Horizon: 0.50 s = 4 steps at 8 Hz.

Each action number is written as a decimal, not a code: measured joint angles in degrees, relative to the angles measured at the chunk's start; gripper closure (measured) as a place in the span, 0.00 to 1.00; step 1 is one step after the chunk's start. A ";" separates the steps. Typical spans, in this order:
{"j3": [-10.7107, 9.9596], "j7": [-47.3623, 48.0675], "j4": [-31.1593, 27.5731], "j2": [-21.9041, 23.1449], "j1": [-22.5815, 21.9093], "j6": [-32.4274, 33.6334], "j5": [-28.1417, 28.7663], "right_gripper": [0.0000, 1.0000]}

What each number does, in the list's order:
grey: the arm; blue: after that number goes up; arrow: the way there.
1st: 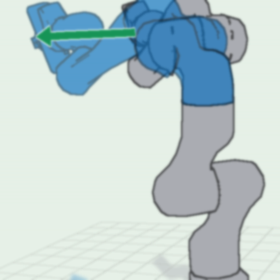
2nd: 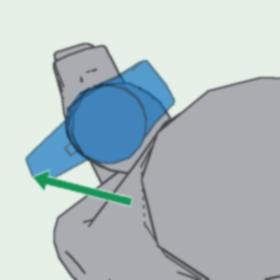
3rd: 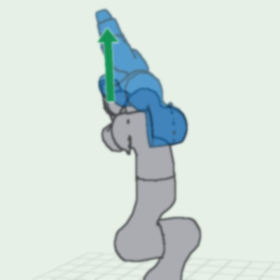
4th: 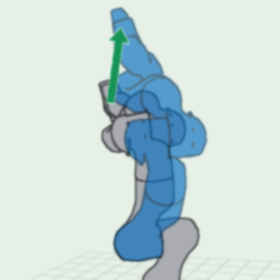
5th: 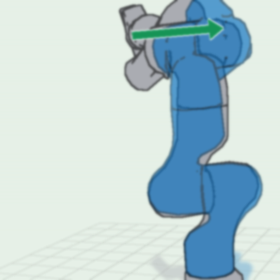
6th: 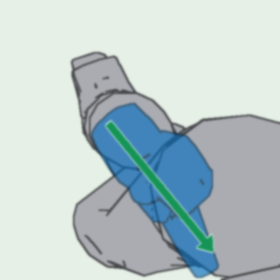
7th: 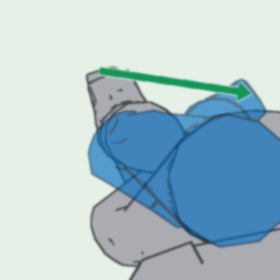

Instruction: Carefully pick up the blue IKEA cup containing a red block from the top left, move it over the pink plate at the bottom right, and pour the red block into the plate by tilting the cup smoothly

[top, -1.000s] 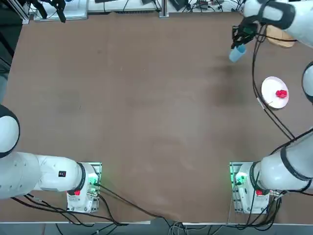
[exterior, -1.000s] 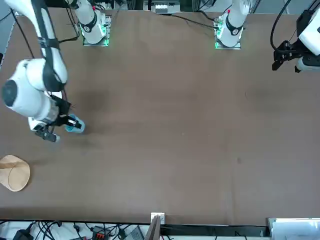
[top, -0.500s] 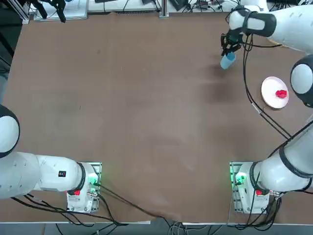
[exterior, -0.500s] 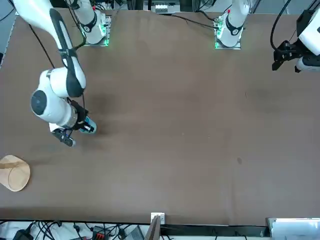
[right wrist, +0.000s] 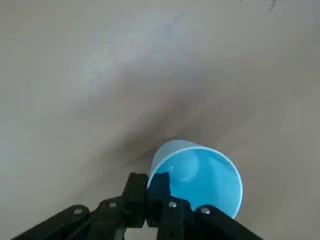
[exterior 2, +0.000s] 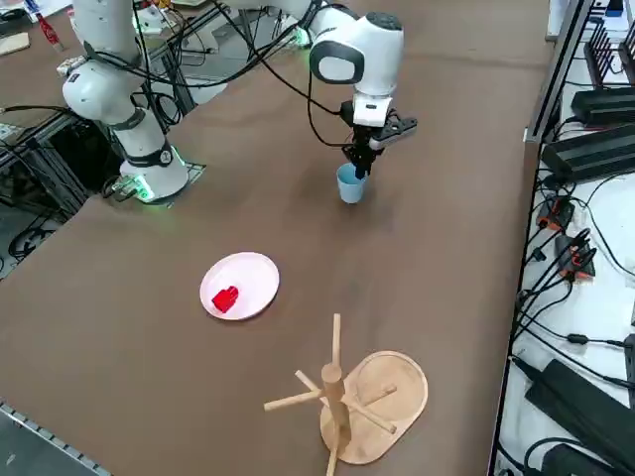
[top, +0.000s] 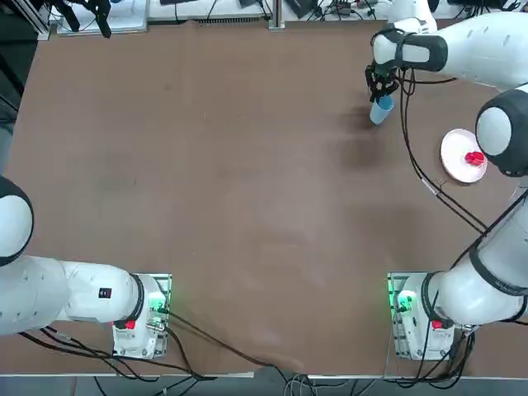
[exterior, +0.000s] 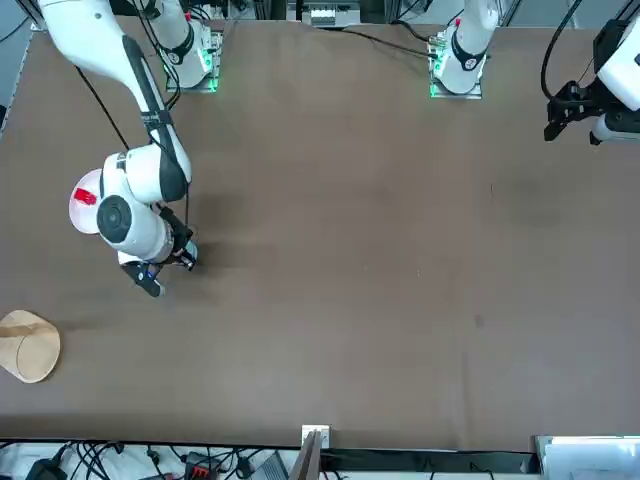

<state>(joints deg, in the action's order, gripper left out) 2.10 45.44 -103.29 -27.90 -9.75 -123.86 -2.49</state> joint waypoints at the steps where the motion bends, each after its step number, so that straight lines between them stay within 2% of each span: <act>1: -0.01 0.18 0.31 -0.11 -0.12 0.33 -0.02 0.98; 4: -0.03 0.74 0.99 -1.69 -0.95 0.72 -0.19 0.98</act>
<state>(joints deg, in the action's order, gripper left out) 2.07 46.18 -102.30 -29.59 -10.70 -123.14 -2.68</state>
